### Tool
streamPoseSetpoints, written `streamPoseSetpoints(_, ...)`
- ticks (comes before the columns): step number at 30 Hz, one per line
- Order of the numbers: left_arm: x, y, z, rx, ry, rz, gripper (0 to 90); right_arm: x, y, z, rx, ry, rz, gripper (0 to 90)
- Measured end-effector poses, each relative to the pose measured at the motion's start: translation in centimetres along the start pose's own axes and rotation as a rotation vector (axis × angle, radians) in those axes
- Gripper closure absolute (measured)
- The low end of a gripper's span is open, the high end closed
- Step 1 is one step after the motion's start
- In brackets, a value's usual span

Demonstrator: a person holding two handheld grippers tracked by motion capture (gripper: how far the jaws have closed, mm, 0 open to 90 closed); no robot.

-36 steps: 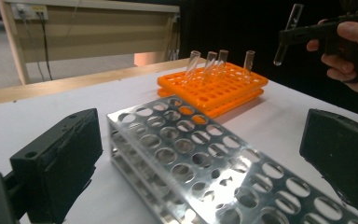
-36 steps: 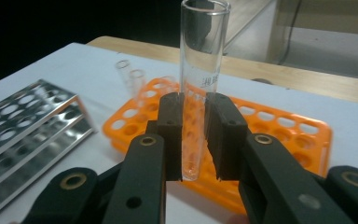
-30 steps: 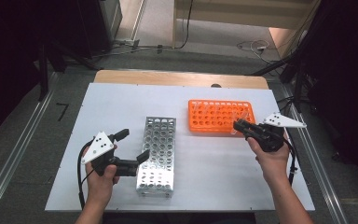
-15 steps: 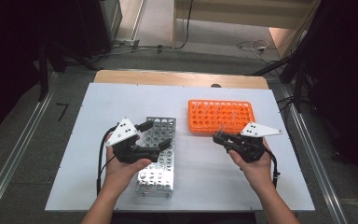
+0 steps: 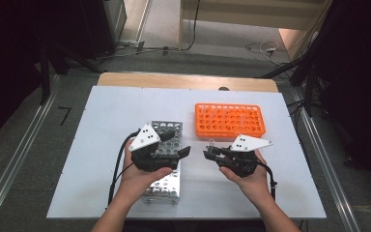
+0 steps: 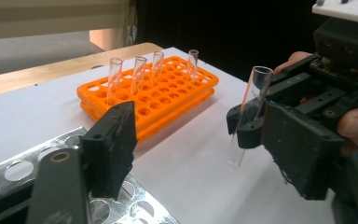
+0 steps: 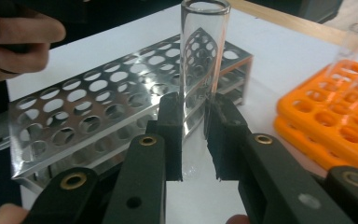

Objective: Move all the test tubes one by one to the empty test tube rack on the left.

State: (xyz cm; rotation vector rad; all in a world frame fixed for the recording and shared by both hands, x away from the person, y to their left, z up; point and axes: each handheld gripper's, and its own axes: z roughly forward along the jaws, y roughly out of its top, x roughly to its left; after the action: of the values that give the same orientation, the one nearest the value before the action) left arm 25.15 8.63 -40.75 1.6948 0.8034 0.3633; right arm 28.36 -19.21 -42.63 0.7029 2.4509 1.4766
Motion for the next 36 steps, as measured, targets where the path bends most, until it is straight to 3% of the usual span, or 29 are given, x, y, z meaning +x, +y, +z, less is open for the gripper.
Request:
streamPoseSetpoints(7,-0.7,-0.1,0.6,0.013,-0.039,-0.001,33.2,1.0,0.0,0.7,0.015,0.024,-0.030,74.0)
streamPoseSetpoints(18,-2.3,-0.3,1.6,0.048,-0.102,0.043,49.2,2.4,0.1,1.5,0.046,0.033,-0.082,74.0)
streamPoseSetpoints(27,-2.7,-0.4,1.9,0.071,-0.112,0.053,63.4,3.1,0.1,1.8,0.060,0.027,-0.121,74.0)
streamPoseSetpoints(36,-2.7,-0.3,1.9,0.071,-0.112,0.052,69.5,3.2,0.2,1.9,0.060,0.031,-0.130,74.0)
